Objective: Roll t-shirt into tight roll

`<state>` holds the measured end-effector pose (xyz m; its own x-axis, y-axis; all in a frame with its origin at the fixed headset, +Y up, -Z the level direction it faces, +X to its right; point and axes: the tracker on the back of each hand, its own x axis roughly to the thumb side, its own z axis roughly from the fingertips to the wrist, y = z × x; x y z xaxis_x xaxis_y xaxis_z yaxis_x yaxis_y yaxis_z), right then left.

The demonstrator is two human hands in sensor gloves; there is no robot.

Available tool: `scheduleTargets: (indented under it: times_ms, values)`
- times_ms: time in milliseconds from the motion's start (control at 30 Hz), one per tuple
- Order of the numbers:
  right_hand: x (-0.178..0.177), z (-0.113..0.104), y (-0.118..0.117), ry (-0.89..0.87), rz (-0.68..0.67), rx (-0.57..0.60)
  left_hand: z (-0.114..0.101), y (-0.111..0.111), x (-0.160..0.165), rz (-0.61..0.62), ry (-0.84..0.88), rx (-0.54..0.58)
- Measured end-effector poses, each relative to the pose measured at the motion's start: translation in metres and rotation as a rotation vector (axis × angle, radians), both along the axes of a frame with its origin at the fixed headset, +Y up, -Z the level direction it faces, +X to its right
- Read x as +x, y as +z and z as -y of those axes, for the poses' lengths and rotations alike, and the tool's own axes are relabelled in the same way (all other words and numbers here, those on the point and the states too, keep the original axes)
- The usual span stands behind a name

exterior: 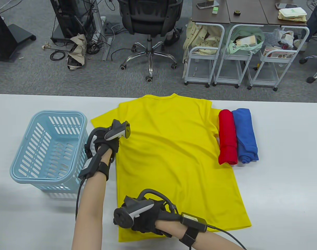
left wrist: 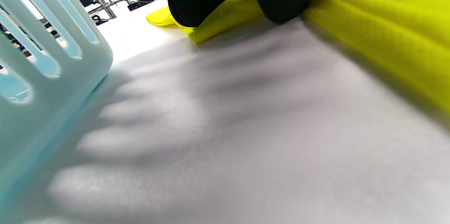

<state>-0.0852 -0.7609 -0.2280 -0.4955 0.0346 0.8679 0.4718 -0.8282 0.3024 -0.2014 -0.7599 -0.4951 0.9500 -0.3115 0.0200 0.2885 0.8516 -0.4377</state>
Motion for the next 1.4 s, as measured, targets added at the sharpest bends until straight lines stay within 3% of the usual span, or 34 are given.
scheduleTargets:
  times_ms: [133, 367, 467, 533, 633, 767, 1067, 1267, 1400]
  values:
    - [0.006, -0.002, -0.007, -0.065, 0.052, 0.028, 0.000, -0.001, 0.000, 0.010, 0.021, 0.058]
    - [0.035, 0.000, -0.016, -0.090, 0.104, 0.036, 0.005, 0.000, 0.013, 0.064, -0.095, 0.118]
    - [0.049, -0.009, -0.020, -0.133, 0.153, 0.003, -0.001, 0.000, 0.020, -0.023, -0.029, 0.173]
    - [0.060, -0.019, -0.023, -0.186, 0.180, -0.021, -0.013, 0.002, 0.030, -0.069, 0.072, 0.232]
    - [0.075, -0.041, -0.027, -0.315, 0.225, -0.062, -0.040, 0.002, 0.042, -0.018, -0.019, 0.317]
    - [0.079, -0.073, -0.032, -0.560, 0.259, -0.143, -0.079, 0.000, 0.037, -0.105, 0.028, 0.390]
    - [0.054, -0.119, -0.030, -0.816, 0.185, -0.259, -0.121, 0.008, 0.022, -0.202, 0.074, 0.502]
    - [0.085, -0.107, -0.038, -0.781, 0.195, -0.332, -0.123, 0.012, 0.046, -0.135, 0.188, 0.509]
    - [0.140, -0.090, -0.043, -0.774, 0.285, -0.380, -0.111, 0.006, 0.099, -0.022, 0.215, 0.465]
